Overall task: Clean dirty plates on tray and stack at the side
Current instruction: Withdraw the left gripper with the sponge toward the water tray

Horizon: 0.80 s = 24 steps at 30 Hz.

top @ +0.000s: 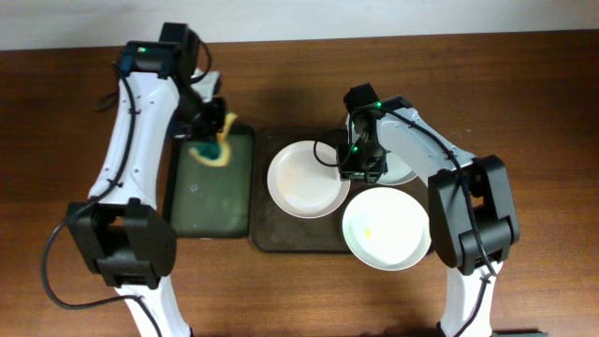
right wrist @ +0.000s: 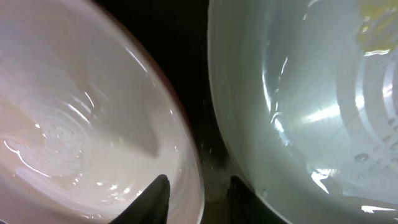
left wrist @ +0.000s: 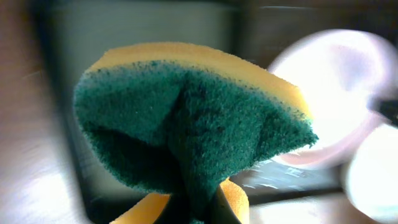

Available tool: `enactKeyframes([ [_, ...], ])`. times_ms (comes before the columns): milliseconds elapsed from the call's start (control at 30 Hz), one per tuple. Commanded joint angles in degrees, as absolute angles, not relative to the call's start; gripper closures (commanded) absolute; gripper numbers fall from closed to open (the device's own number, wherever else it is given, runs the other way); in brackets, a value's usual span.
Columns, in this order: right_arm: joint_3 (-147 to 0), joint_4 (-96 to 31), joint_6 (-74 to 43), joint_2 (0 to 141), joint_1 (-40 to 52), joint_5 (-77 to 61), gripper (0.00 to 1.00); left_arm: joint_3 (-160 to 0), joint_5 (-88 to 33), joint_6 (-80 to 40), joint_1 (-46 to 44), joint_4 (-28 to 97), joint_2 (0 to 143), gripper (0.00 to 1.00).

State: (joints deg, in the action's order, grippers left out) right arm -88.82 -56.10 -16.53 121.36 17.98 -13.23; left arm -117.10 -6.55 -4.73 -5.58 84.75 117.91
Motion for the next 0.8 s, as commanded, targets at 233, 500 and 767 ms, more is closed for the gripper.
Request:
enactKeyframes([
  [233,-86.83,-55.88,-16.80,120.49,18.35,-14.02,0.96,-107.61,-0.82,-11.03,-2.79,81.49,118.61,1.00],
  [500,-94.13,-60.25,-15.42,118.06,18.26,-16.32,0.96,-107.18,-4.78,-8.01,-1.65,81.17,118.30,1.00],
  [767,-105.23,-68.27,-13.98,116.71,18.48,-16.12,0.96,-107.18,-17.23,-3.38,0.34,80.73,110.50,1.00],
])
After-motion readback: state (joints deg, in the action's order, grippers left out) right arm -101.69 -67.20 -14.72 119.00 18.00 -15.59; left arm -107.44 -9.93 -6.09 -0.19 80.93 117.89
